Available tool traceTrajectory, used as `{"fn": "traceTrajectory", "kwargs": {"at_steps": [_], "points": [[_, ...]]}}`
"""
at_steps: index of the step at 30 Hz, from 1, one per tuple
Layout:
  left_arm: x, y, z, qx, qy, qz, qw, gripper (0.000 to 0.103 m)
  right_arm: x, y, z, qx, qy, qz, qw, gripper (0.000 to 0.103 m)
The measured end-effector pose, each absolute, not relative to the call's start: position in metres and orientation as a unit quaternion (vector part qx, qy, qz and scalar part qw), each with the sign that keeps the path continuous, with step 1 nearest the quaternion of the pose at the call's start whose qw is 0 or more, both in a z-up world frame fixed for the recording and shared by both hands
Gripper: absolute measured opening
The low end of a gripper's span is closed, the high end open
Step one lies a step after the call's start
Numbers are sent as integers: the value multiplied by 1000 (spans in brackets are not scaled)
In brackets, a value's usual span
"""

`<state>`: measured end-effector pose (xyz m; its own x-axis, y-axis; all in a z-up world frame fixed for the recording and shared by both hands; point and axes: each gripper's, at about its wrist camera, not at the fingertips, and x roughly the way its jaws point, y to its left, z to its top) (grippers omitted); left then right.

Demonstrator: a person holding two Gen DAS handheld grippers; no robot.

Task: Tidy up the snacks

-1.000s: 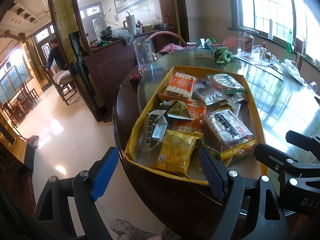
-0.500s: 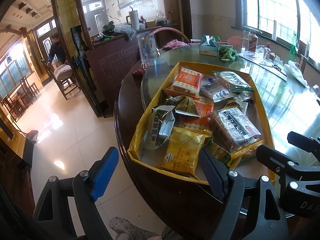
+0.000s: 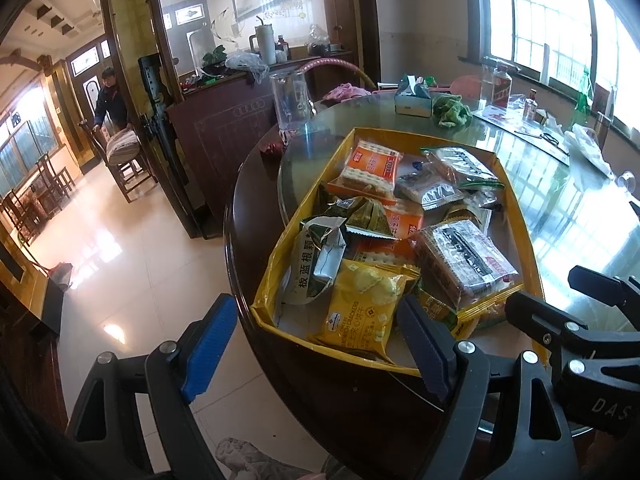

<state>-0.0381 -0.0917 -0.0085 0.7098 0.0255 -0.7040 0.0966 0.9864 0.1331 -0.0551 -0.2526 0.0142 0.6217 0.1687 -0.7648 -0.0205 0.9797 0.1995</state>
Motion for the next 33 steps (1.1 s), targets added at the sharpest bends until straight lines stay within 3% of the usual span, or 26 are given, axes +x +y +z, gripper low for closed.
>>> {"fn": "traceTrajectory", "kwargs": {"at_steps": [33], "points": [[-36,-89,-9,88,387,-1,918,82,-56,-250,13,85,429,56,898,90]]}}
